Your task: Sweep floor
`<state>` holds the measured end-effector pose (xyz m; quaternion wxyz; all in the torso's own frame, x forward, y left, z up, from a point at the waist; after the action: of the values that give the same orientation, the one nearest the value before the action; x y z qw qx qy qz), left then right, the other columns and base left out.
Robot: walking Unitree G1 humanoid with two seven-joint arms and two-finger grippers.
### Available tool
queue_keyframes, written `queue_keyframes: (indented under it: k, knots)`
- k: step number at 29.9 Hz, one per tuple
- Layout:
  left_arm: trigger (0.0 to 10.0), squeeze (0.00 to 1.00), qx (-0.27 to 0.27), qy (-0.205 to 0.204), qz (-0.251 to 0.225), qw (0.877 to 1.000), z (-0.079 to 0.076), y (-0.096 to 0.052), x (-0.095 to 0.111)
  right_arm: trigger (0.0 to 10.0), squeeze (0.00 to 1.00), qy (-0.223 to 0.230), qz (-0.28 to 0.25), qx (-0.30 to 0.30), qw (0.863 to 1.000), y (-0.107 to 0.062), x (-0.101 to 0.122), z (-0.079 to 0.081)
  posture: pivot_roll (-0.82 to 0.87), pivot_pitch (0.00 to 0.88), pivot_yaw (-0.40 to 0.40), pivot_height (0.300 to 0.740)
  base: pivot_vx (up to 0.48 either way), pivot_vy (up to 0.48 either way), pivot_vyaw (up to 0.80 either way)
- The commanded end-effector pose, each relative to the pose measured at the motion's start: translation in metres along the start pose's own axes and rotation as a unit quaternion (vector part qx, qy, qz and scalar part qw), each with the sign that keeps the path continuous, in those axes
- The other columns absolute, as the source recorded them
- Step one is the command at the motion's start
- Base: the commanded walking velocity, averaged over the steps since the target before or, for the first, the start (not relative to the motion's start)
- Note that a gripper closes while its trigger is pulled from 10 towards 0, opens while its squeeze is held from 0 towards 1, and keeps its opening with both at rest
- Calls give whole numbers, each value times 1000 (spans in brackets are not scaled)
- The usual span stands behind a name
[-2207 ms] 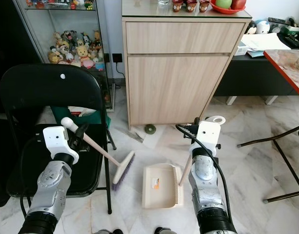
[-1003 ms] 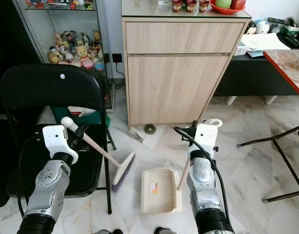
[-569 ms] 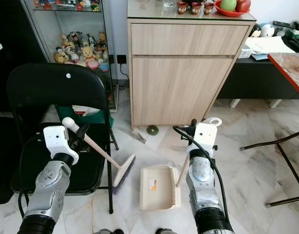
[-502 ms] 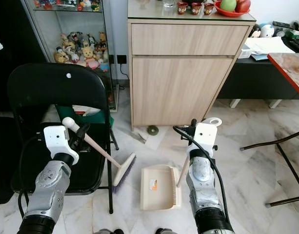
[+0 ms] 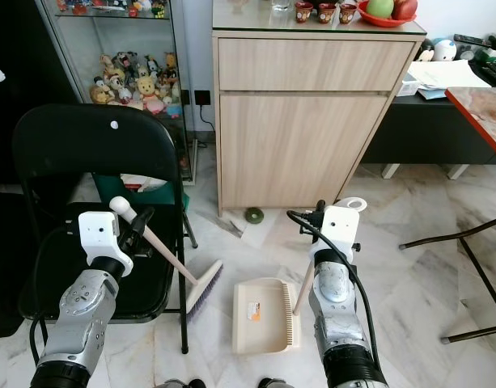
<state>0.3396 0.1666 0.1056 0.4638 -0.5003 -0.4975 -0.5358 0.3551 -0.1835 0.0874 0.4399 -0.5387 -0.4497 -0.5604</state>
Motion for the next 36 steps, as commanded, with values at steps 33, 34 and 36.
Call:
queue_keyframes:
  k: [33,34,36]
  knots:
    - [10000,0,-1,-6,-32,999,-1,1,15,10000,0,5,-16,-1,1000,3,8,-2,-46,95,-40,740,0,-196,0]
    - [10000,0,0,-7,-32,999,-1,1,15,10000,0,5,-16,-1,1000,3,7,-2,-46,95,-40,740,0,0,0]
    - [10000,0,0,-8,-31,999,-1,1,14,10000,0,5,-16,-1,1000,3,7,-2,-46,95,-40,740,0,0,0]
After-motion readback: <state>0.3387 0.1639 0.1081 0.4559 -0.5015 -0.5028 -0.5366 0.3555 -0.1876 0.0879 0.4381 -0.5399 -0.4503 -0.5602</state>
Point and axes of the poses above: a point about 5 cm out from each wrist's last joint towards the gripper, its own y axis pointing out of the wrist towards the gripper, its own x axis along the axis of the wrist's last joint, z = x × y, the point moved 4 cm from there along y, pointing out of the wrist towards the gripper, and after that the axes turned 3 degrees about y, right-handed, at the moved point
